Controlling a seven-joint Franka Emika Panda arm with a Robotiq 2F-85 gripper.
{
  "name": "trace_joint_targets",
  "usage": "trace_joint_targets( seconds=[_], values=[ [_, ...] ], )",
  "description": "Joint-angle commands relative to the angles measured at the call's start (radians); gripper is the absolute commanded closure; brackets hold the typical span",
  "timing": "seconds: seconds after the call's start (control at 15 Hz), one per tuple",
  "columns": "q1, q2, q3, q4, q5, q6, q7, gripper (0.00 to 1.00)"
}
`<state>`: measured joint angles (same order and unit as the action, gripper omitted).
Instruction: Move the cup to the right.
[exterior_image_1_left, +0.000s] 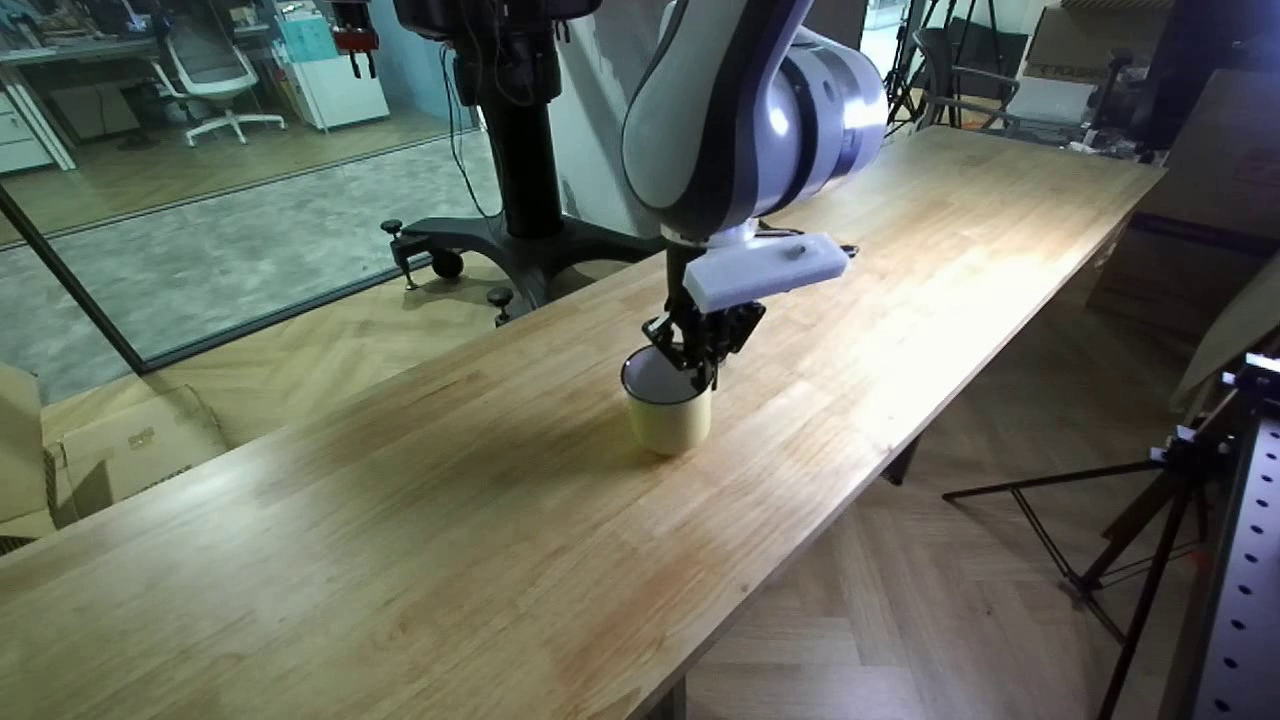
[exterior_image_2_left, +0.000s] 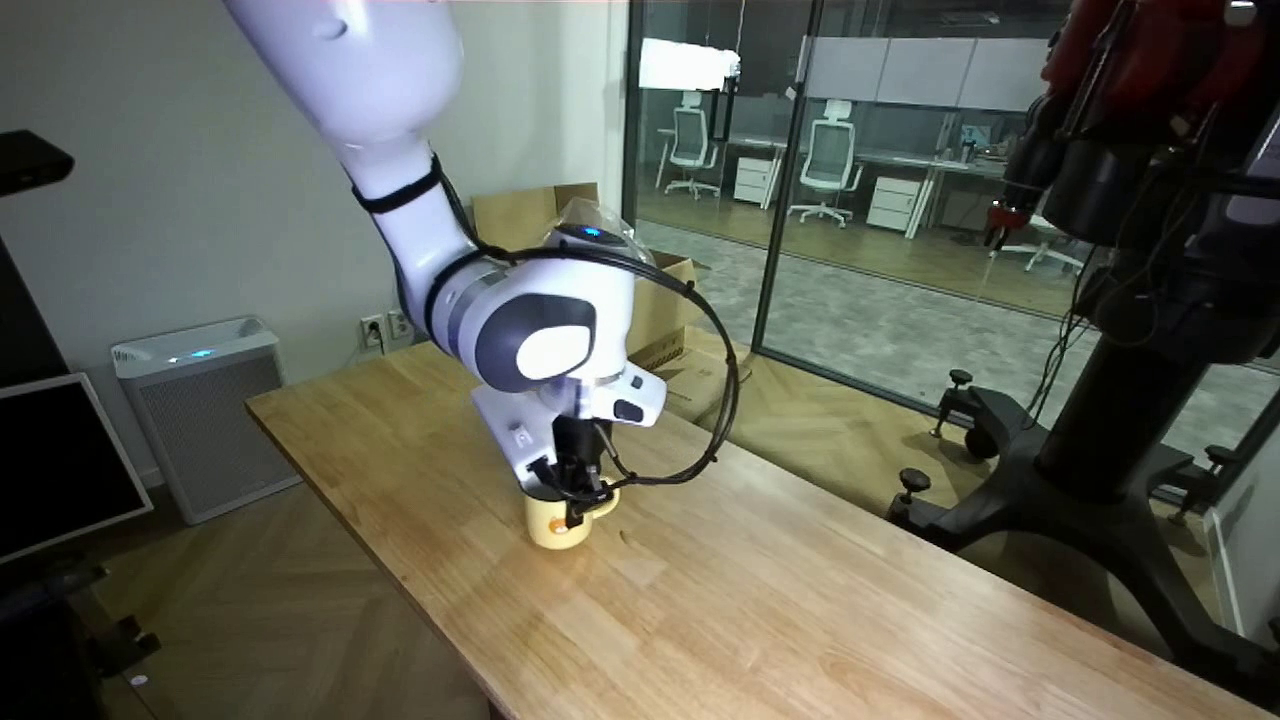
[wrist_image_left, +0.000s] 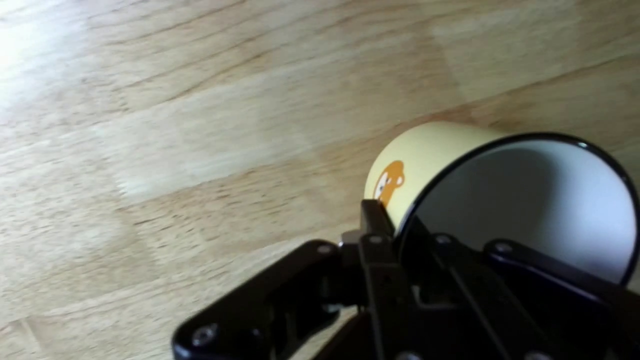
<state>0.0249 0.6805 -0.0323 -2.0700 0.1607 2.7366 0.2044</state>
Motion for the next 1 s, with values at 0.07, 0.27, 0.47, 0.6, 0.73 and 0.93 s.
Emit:
trace_joint_targets(
  seconds=[0.07, 0.27, 0.47, 0.6, 0.73, 0.93],
  values=[
    [-0.052, 0.004, -0.028, 0.065, 0.052, -0.044, 0.06, 0.97],
    [-0.108, 0.012, -0.019, 0.108, 0.104, -0.118, 0.061, 0.97],
    [-0.144, 0.025, -0.023, 0.152, 0.146, -0.159, 0.069, 0.97],
    [-0.149, 0.046, -0.04, 0.183, 0.158, -0.17, 0.094, 0.97],
    [-0.149, 0.074, -0.055, 0.211, 0.159, -0.16, 0.127, 0.97],
    [-0.149, 0.116, -0.07, 0.253, 0.165, -0.165, 0.171, 0.97]
  ],
)
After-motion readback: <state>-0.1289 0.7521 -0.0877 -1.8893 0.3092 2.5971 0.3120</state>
